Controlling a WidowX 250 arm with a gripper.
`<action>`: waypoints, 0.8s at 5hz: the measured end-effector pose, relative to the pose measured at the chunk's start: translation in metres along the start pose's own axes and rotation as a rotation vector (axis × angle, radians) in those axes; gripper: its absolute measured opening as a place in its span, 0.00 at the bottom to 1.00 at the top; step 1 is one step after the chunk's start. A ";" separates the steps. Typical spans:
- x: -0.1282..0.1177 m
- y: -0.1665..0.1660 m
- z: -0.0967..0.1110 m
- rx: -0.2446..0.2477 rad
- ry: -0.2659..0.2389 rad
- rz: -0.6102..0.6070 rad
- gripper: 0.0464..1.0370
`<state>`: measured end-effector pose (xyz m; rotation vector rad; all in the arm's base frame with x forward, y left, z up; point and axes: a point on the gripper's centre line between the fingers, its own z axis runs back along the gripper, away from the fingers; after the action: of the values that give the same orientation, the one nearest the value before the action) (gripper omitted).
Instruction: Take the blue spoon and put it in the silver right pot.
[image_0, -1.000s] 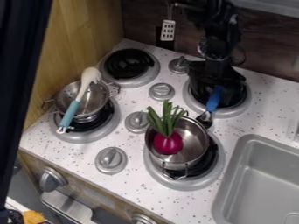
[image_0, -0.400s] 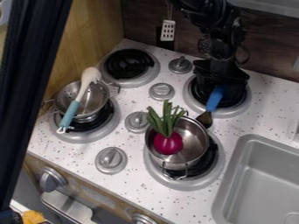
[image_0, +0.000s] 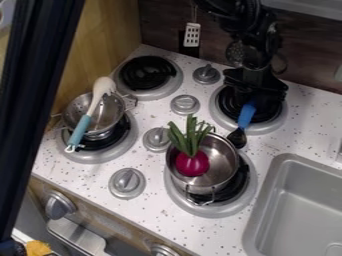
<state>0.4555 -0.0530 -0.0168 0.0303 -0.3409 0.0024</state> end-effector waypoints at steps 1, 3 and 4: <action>-0.002 0.000 0.002 0.014 0.024 0.004 0.36; -0.007 0.001 0.008 0.060 0.095 0.087 0.36; -0.009 -0.001 0.009 0.069 0.100 0.128 0.36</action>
<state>0.4439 -0.0546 -0.0118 0.0765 -0.2423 0.1419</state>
